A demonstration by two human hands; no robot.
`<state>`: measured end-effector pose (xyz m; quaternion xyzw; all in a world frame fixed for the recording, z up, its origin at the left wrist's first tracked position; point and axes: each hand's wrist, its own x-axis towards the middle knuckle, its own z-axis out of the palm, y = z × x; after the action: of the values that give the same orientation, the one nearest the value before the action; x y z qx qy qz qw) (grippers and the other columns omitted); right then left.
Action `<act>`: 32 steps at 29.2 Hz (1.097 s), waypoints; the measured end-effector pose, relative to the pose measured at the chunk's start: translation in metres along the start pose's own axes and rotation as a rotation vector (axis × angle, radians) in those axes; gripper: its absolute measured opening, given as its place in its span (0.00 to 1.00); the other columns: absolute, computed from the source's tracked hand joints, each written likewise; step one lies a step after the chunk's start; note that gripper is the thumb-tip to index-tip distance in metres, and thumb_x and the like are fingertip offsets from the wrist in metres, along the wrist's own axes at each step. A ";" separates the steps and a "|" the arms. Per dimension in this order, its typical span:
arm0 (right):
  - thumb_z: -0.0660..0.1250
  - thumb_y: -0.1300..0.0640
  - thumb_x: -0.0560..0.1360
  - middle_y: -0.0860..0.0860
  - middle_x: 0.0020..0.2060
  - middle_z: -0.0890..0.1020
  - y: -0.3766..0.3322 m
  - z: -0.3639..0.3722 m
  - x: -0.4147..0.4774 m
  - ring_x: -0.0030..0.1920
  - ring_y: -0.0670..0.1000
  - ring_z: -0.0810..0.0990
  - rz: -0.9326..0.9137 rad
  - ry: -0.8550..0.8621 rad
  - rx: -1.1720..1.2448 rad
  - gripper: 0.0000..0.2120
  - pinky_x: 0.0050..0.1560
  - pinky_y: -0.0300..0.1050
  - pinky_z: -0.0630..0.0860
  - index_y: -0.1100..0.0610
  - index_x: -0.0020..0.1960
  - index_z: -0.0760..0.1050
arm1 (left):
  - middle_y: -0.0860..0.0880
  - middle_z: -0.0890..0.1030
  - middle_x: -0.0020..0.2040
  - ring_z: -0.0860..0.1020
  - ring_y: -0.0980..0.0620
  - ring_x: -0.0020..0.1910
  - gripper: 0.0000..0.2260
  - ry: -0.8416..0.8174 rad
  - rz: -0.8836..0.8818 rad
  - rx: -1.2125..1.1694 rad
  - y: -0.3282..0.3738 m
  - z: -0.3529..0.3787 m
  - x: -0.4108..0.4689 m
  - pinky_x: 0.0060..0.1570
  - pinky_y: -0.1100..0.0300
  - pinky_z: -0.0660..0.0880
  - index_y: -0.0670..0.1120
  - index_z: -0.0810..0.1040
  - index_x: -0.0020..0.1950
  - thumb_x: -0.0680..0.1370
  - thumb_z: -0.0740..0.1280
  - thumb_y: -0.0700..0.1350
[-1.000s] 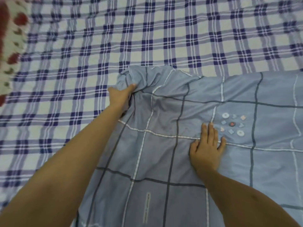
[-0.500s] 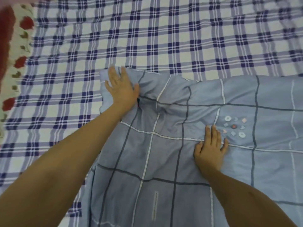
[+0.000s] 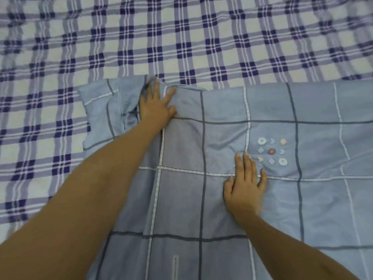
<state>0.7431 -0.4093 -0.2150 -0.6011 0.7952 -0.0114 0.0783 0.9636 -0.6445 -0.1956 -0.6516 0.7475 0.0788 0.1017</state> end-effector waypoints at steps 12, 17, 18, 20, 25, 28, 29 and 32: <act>0.49 0.49 0.73 0.55 0.73 0.64 0.003 0.001 0.004 0.72 0.55 0.63 -0.013 0.005 0.014 0.31 0.73 0.56 0.45 0.56 0.75 0.60 | 0.44 0.49 0.78 0.45 0.43 0.76 0.28 0.143 -0.286 0.102 -0.039 -0.024 0.012 0.70 0.38 0.41 0.47 0.51 0.77 0.79 0.57 0.39; 0.50 0.49 0.73 0.55 0.73 0.65 -0.001 0.001 0.004 0.71 0.56 0.64 0.012 0.004 0.069 0.31 0.72 0.55 0.46 0.56 0.75 0.60 | 0.40 0.79 0.52 0.75 0.40 0.54 0.14 0.063 -0.206 0.018 -0.068 -0.039 0.006 0.66 0.43 0.57 0.44 0.74 0.57 0.73 0.66 0.47; 0.50 0.49 0.73 0.55 0.73 0.65 0.001 0.001 0.005 0.71 0.57 0.64 0.006 0.006 0.065 0.31 0.72 0.56 0.47 0.56 0.75 0.60 | 0.40 0.80 0.48 0.76 0.40 0.48 0.13 0.050 -0.120 -0.015 -0.068 -0.041 0.000 0.59 0.47 0.66 0.43 0.75 0.53 0.74 0.65 0.50; 0.50 0.49 0.73 0.55 0.73 0.65 0.000 -0.002 0.003 0.71 0.57 0.65 0.014 -0.004 0.070 0.31 0.72 0.57 0.49 0.56 0.75 0.60 | 0.41 0.78 0.39 0.74 0.44 0.36 0.15 0.004 0.007 -0.176 -0.075 -0.057 -0.013 0.38 0.54 0.70 0.42 0.76 0.46 0.77 0.63 0.54; 0.49 0.49 0.73 0.54 0.73 0.64 0.003 -0.003 0.000 0.72 0.54 0.63 -0.009 -0.018 0.064 0.31 0.73 0.55 0.46 0.54 0.75 0.58 | 0.43 0.70 0.28 0.70 0.44 0.30 0.21 0.285 -0.122 -0.283 -0.119 -0.103 -0.006 0.31 0.56 0.65 0.43 0.69 0.32 0.78 0.64 0.55; 0.49 0.49 0.73 0.54 0.73 0.66 0.004 -0.003 0.001 0.71 0.54 0.62 -0.012 0.021 0.096 0.30 0.73 0.53 0.45 0.55 0.75 0.59 | 0.39 0.77 0.47 0.74 0.41 0.48 0.13 0.442 -0.323 -0.061 -0.111 -0.088 0.012 0.55 0.49 0.66 0.40 0.76 0.48 0.81 0.57 0.47; 0.49 0.49 0.73 0.54 0.72 0.66 0.001 -0.002 0.003 0.71 0.54 0.62 -0.018 0.027 0.088 0.30 0.73 0.53 0.45 0.55 0.74 0.60 | 0.40 0.76 0.55 0.72 0.42 0.56 0.13 0.455 -0.378 -0.053 -0.100 -0.082 0.015 0.61 0.48 0.61 0.41 0.76 0.54 0.80 0.56 0.46; 0.50 0.50 0.73 0.55 0.72 0.67 -0.008 0.000 0.006 0.71 0.54 0.63 -0.016 0.054 0.095 0.30 0.72 0.54 0.47 0.55 0.74 0.61 | 0.43 0.70 0.68 0.66 0.45 0.69 0.17 0.475 -0.071 -0.124 -0.057 -0.062 -0.001 0.68 0.47 0.50 0.44 0.74 0.63 0.80 0.54 0.49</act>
<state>0.7487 -0.4173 -0.2144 -0.6024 0.7909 -0.0662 0.0851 1.0175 -0.6668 -0.1341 -0.6829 0.7207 -0.0344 -0.1145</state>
